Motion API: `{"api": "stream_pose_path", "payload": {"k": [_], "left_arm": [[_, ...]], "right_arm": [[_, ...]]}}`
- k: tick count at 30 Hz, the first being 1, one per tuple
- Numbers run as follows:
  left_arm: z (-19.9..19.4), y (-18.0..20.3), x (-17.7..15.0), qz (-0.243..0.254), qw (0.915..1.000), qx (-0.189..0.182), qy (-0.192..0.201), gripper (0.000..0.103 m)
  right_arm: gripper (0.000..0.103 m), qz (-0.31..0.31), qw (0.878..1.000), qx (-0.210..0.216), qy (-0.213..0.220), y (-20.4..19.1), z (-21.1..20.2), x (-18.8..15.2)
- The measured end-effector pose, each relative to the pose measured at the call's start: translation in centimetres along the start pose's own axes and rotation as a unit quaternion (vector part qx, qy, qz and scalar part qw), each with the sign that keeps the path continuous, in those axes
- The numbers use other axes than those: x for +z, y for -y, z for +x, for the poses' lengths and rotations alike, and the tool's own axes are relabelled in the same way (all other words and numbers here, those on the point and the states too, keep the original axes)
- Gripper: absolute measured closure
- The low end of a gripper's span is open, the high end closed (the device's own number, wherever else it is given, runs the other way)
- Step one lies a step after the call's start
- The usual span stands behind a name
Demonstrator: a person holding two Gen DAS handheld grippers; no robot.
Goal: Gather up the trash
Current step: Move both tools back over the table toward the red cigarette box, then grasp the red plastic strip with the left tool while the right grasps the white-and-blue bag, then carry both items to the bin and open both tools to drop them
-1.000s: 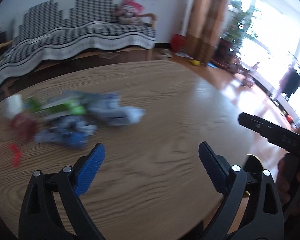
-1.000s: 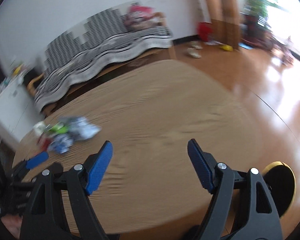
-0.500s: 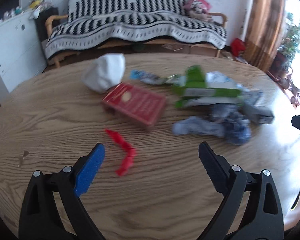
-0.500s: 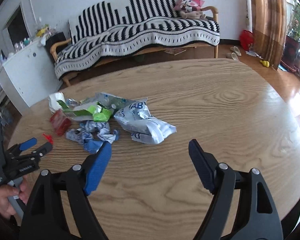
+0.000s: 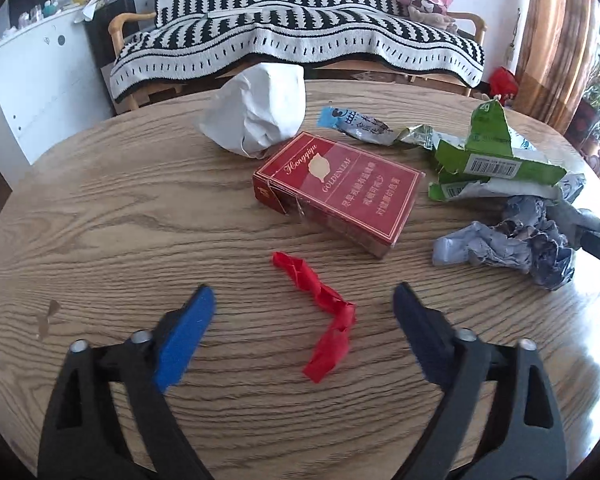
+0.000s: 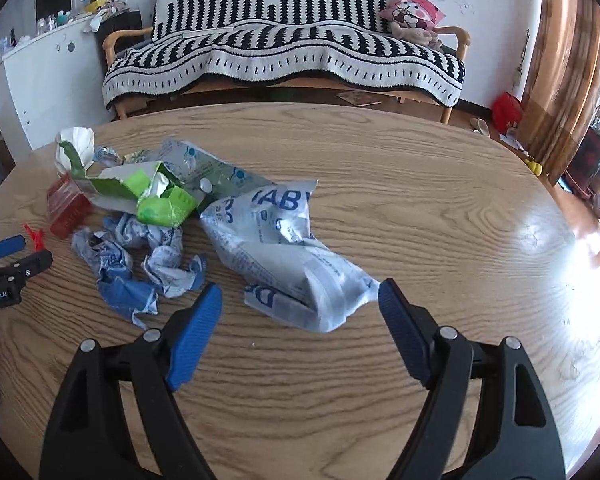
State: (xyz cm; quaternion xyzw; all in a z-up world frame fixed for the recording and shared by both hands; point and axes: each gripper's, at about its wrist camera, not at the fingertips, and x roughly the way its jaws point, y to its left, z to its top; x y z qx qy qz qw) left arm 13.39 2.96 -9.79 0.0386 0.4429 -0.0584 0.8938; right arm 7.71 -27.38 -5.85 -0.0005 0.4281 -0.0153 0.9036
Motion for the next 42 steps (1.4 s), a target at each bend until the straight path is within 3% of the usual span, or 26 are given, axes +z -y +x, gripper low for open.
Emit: {"api": "stream_pose_path", "payload": {"k": [1, 2, 4, 6, 8, 12, 13, 17, 23, 29, 32, 38, 42], "left_arm": [[-0.1, 0.1, 0.0, 0.004, 1.0000, -0.003, 0.003, 0.041], [-0.1, 0.1, 0.0, 0.008, 0.9999, -0.007, 0.004, 0.048], [-0.4, 0.8, 0.1, 0.026, 0.9994, -0.021, 0.003, 0.077], [-0.8, 1.5, -0.1, 0.034, 0.9989, -0.031, 0.000, 0.086], [-1.0, 1.8, -0.2, 0.031, 0.9984, -0.047, -0.008, 0.087], [-1.5, 2.1, -0.2, 0.034, 0.9984, -0.045, -0.007, 0.091], [-1.8, 2.2, -0.1, 0.033, 0.9984, -0.046, -0.006, 0.091], [-2.8, 2.6, 0.2, 0.030, 0.9983, -0.050, 0.003, 0.091], [-4.5, 3.4, 0.7, 0.029, 0.9977, -0.060, 0.015, 0.091], [-7.2, 6.4, 0.8, 0.042, 0.9945, -0.088, 0.037, 0.091], [-8.7, 9.6, 0.6, 0.060, 0.9911, -0.109, 0.047, 0.091], [-11.8, 18.5, -0.1, 0.108, 0.9757, -0.179, 0.065, 0.091], [-14.1, 26.7, -1.8, 0.159, 0.9570, -0.231, 0.074, 0.091]], "right_arm": [[0.025, 0.004, 1.000, 0.004, 0.000, 0.1, 0.0, 0.1], [0.025, 0.007, 1.000, 0.007, 0.000, 0.3, 0.0, 0.2], [0.025, 0.010, 1.000, 0.010, -0.001, 0.3, 0.3, 0.4], [0.025, 0.013, 1.000, 0.016, -0.006, 0.5, 0.6, 0.6], [0.025, 0.015, 1.000, 0.018, -0.008, 0.6, 0.9, 0.7], [0.030, 0.010, 1.000, 0.024, -0.013, 0.7, 1.3, 1.0], [0.046, 0.005, 1.000, 0.025, -0.016, 0.6, 1.3, 1.0], [0.063, 0.000, 0.999, 0.036, -0.021, 0.5, 0.7, 0.8], [0.068, 0.009, 0.999, 0.042, 0.001, 1.5, -2.8, 0.2], [0.068, 0.056, 0.998, 0.035, 0.022, 5.9, -8.1, -1.4], [0.068, 0.080, 0.996, 0.018, 0.028, 9.0, -11.1, -3.2], [0.068, 0.146, 0.987, -0.043, 0.045, 16.5, -17.0, -8.3], [0.068, 0.205, 0.973, -0.095, 0.050, 22.6, -20.6, -13.4]]}}
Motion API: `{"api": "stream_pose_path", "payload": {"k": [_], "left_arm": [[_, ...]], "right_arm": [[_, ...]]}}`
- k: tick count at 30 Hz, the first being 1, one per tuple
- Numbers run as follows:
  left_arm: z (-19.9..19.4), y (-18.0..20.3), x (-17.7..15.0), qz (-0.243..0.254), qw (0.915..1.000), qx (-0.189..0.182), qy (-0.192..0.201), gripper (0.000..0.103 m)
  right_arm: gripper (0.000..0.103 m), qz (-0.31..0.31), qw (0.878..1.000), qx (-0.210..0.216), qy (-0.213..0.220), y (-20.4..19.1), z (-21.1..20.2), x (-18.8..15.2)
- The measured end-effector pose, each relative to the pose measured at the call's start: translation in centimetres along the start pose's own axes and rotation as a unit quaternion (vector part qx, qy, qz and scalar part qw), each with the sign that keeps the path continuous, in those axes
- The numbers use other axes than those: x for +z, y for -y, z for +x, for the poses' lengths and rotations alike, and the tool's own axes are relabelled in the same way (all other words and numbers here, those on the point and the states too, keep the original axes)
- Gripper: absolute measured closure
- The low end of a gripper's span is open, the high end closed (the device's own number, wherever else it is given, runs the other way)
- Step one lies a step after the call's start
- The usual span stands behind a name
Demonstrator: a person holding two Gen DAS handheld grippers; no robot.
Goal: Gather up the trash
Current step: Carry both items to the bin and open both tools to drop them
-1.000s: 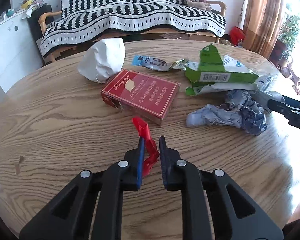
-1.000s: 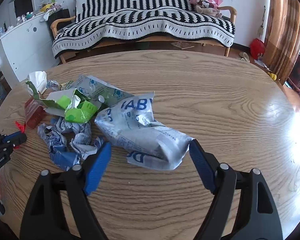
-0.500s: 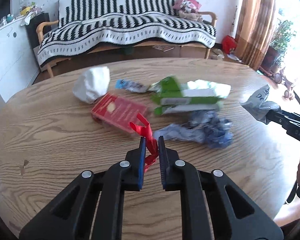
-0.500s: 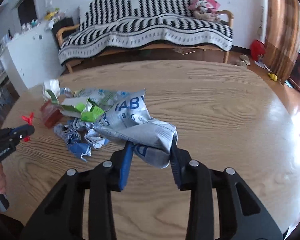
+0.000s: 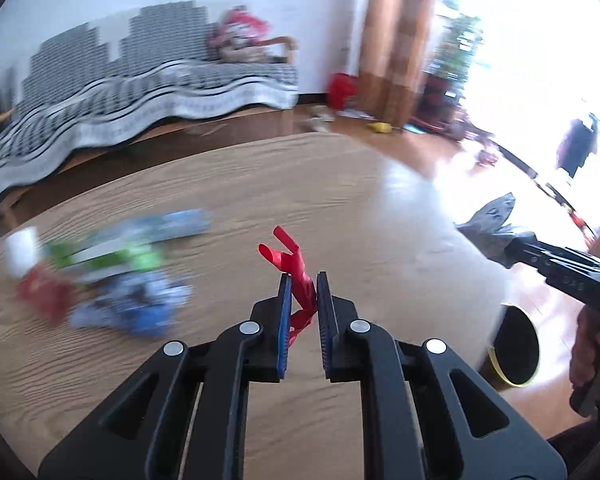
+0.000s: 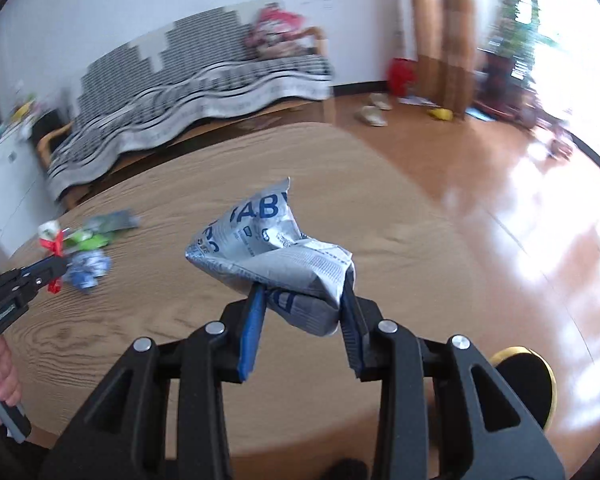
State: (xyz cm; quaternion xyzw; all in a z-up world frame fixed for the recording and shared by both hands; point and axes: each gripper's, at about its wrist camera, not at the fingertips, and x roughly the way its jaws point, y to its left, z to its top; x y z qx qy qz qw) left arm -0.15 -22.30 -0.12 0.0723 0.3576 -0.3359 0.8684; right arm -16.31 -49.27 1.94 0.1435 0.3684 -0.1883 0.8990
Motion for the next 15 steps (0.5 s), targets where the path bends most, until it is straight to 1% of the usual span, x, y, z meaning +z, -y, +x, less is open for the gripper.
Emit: {"api": "stream_pose_path", "payload": {"k": [3, 5, 6, 8, 9, 11, 12, 14, 15], "left_arm": [[1.3, 5.4, 0.1, 0.029, 0.9988, -0.039, -0.003, 0.091], [2.3, 9.6, -0.1, 0.047, 0.9964, -0.070, -0.007, 0.091], [2.6, 11.0, -0.2, 0.054, 0.9953, -0.080, -0.008, 0.091], [3.8, 15.0, -0.8, 0.077, 0.9912, -0.107, -0.012, 0.091], [4.3, 16.4, -1.0, 0.086, 0.9893, -0.117, -0.015, 0.091], [5.3, 19.3, -1.5, 0.100, 0.9851, -0.137, -0.025, 0.091], [5.9, 21.3, -2.0, 0.111, 0.9818, -0.151, -0.031, 0.091], [6.7, 23.7, -2.6, 0.124, 0.9775, -0.167, -0.037, 0.091], [7.2, 25.4, -3.1, 0.135, 0.9737, -0.179, -0.043, 0.091]], "right_arm": [[0.068, 0.047, 0.998, -0.040, 0.000, 6.1, -1.5, -1.8], [0.068, 0.077, 0.995, -0.064, -0.002, 9.8, -2.5, -3.1], [0.068, 0.089, 0.993, -0.074, -0.004, 11.2, -2.8, -3.7], [0.068, 0.120, 0.988, -0.098, -0.010, 14.9, -3.5, -5.3], [0.068, 0.137, 0.984, -0.112, -0.017, 16.9, -3.9, -6.2], [0.068, 0.159, 0.978, -0.133, -0.031, 19.9, -4.2, -7.7], [0.068, 0.172, 0.973, -0.147, -0.044, 21.5, -4.1, -8.5], [0.068, 0.194, 0.965, -0.163, -0.064, 23.9, -3.9, -10.0], [0.068, 0.207, 0.960, -0.169, -0.079, 25.4, -3.6, -10.9]]}}
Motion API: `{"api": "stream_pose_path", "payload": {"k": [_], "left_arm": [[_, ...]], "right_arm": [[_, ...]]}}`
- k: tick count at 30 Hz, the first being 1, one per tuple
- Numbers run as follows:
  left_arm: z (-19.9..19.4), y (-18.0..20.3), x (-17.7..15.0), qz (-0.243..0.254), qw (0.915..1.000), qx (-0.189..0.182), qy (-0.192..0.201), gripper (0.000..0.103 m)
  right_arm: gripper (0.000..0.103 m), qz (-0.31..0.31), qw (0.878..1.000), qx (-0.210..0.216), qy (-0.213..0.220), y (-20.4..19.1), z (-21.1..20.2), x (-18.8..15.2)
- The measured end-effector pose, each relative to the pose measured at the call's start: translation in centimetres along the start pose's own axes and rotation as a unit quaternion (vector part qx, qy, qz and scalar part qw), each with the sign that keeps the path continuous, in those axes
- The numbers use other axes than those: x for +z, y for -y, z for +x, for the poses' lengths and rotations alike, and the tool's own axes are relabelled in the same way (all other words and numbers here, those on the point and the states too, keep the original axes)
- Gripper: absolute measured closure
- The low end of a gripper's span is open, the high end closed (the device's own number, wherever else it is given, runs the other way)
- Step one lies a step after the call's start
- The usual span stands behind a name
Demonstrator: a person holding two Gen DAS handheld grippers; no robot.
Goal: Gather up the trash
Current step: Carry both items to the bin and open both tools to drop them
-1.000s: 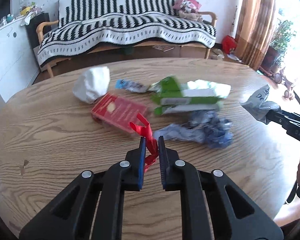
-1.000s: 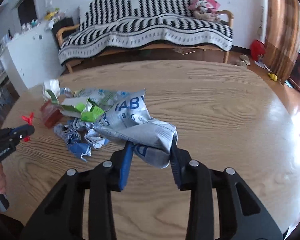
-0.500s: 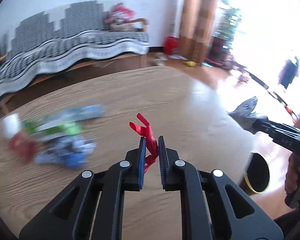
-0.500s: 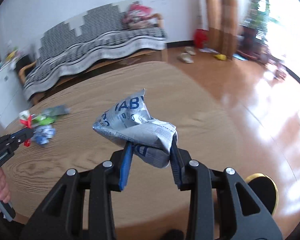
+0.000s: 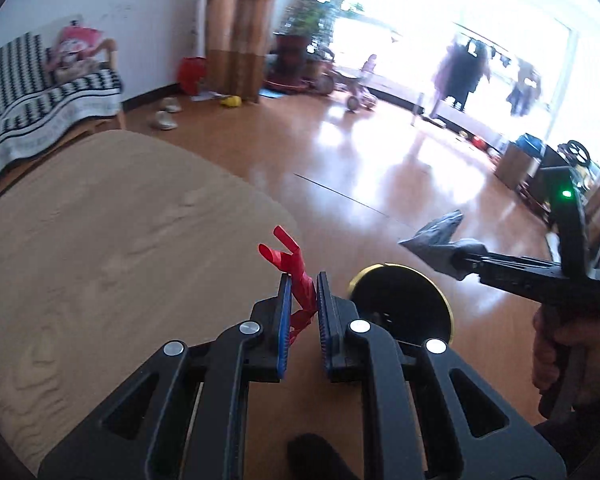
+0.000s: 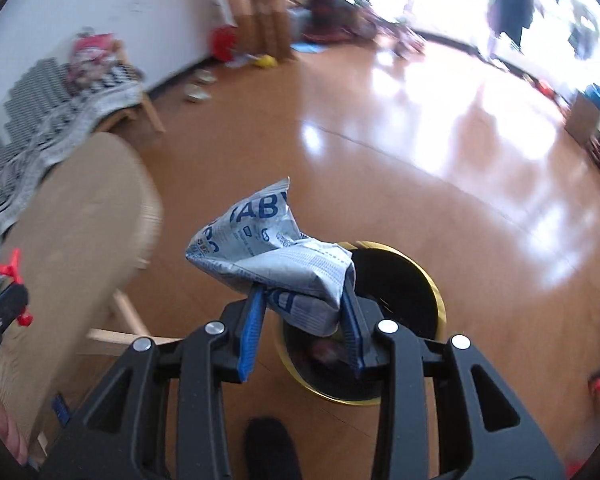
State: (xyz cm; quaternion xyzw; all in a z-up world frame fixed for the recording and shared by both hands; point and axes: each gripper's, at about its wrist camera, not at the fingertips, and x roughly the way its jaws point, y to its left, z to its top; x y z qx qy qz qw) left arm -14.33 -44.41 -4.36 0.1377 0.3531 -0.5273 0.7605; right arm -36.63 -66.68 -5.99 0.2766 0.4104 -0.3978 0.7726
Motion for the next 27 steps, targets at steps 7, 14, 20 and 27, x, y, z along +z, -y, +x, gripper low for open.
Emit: {"api": "stream_pose_path", "payload": {"k": [7, 14, 20, 27], "left_arm": [[4.9, 4.4, -0.8, 0.027, 0.9987, -0.029, -0.033, 0.091], [7.9, 5.3, -0.8, 0.027, 0.9976, -0.037, -0.052, 0.091], [9.8, 6.1, -0.7, 0.029, 0.9965, -0.045, -0.064, 0.091], [11.0, 6.6, -0.8, 0.032, 0.9955, -0.051, -0.074, 0.091]], "right_arm": [[0.067, 0.057, 0.996, -0.018, -0.073, 5.8, 4.0, -0.7], [0.067, 0.087, 0.991, -0.013, -0.098, 7.8, 5.9, -0.4], [0.065, 0.099, 0.990, -0.004, -0.100, 8.3, 6.2, -0.1], [0.042, 0.114, 0.990, 0.003, -0.077, 9.3, 5.5, 0.4]]}}
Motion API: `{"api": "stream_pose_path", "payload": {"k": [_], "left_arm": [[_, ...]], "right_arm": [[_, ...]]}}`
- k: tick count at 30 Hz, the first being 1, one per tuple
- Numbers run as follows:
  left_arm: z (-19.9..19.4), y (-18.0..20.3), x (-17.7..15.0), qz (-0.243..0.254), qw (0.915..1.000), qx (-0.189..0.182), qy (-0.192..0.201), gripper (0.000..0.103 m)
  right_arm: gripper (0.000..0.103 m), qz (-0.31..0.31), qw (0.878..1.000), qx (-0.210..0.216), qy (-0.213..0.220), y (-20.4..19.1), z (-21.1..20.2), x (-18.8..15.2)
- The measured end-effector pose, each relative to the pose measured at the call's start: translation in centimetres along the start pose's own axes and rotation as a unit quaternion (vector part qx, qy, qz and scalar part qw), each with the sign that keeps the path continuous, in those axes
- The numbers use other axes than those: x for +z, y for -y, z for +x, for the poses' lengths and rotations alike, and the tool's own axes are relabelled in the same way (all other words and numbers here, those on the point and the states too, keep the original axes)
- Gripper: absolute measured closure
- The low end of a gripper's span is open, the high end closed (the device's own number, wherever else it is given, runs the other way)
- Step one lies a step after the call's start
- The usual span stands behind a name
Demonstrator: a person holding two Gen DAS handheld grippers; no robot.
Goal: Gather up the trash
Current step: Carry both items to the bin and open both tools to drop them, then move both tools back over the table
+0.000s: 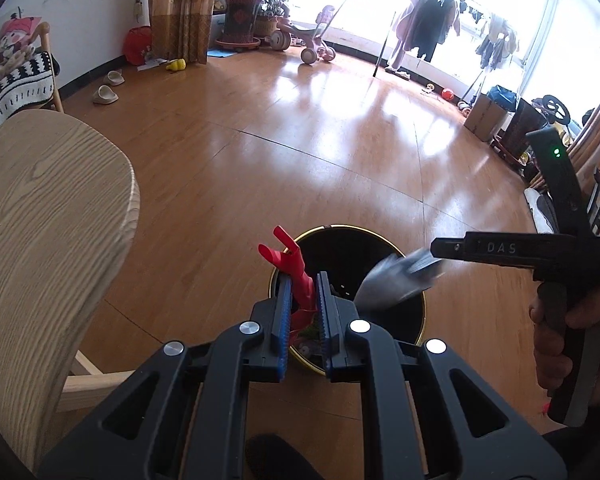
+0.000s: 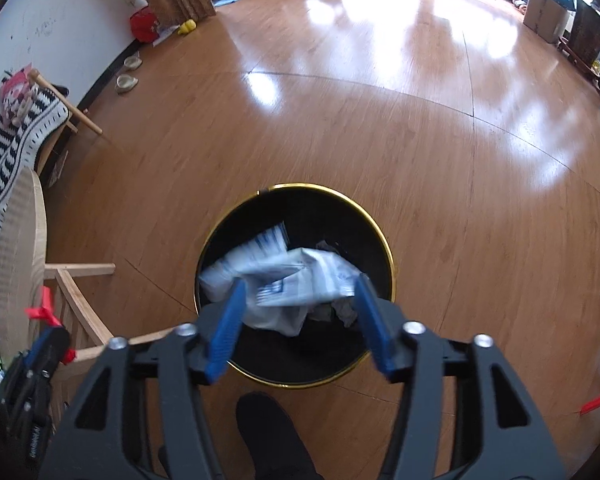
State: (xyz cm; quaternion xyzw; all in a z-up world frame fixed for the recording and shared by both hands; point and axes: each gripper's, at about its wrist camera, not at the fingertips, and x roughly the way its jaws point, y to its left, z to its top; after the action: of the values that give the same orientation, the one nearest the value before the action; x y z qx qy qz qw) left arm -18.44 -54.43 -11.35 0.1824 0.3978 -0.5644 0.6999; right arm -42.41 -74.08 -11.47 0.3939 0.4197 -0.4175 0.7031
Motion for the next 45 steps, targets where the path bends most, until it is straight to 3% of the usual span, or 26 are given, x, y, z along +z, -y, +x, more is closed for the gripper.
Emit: {"api": "stream_pose_path", "payload": {"k": [10, 17, 18, 20, 21, 22, 26, 29, 34, 37, 41, 45], "left_arm": [[2.9, 0.6, 0.1, -0.008, 0.9989, -0.043, -0.018, 0.091], [5.2, 2.5, 1.6, -0.020, 0.9954, -0.094, -0.004, 0.090], [5.5, 2.7, 1.7, -0.022, 0.9948, -0.100, -0.005, 0.088], [5.7, 2.7, 1.7, -0.026, 0.9943, -0.104, -0.006, 0.066], [5.7, 2.7, 1.7, -0.031, 0.9942, -0.103, -0.004, 0.041], [5.6, 2.6, 1.6, -0.035, 0.9943, -0.101, 0.002, 0.033], [5.1, 2.2, 1.4, -0.032, 0.9958, -0.085, -0.002, 0.032], [3.0, 0.8, 1.3, -0.027, 0.9974, -0.066, -0.001, 0.030], [-2.8, -2.2, 0.8, -0.032, 0.9990, -0.023, 0.023, 0.013], [-7.2, -5.6, 0.3, -0.047, 0.9976, 0.034, 0.039, 0.010], [-13.3, -12.1, -1.2, -0.110, 0.9871, 0.102, 0.056, 0.009], [-19.6, -19.2, -4.4, -0.172, 0.9661, 0.180, 0.067, 0.009]], "right_arm": [[0.035, 0.023, 0.999, -0.007, 0.035, 0.2, -1.8, -0.2], [0.035, 0.057, 0.995, -0.006, 0.078, 1.3, -3.9, 0.3], [0.034, 0.060, 0.995, -0.006, 0.084, 1.4, -4.2, 0.2], [0.032, 0.062, 0.993, -0.005, 0.098, 1.4, -4.9, 0.2], [0.032, 0.060, 0.993, -0.003, 0.101, 1.2, -5.1, 0.2], [0.031, 0.058, 0.993, -0.001, 0.101, 1.1, -5.2, 0.3], [0.031, 0.050, 0.993, 0.006, 0.102, 0.2, -5.5, 0.5], [0.029, 0.035, 0.994, 0.021, 0.100, -1.3, -5.7, 0.6], [0.027, -0.021, 0.994, 0.045, 0.098, -6.3, -6.2, 0.2], [0.026, -0.059, 0.991, 0.067, 0.104, -10.5, -7.0, -0.4], [0.026, -0.128, 0.982, 0.095, 0.101, -18.3, -7.9, -2.4], [0.026, -0.211, 0.964, 0.130, 0.093, -27.1, -8.5, -5.6]]}}
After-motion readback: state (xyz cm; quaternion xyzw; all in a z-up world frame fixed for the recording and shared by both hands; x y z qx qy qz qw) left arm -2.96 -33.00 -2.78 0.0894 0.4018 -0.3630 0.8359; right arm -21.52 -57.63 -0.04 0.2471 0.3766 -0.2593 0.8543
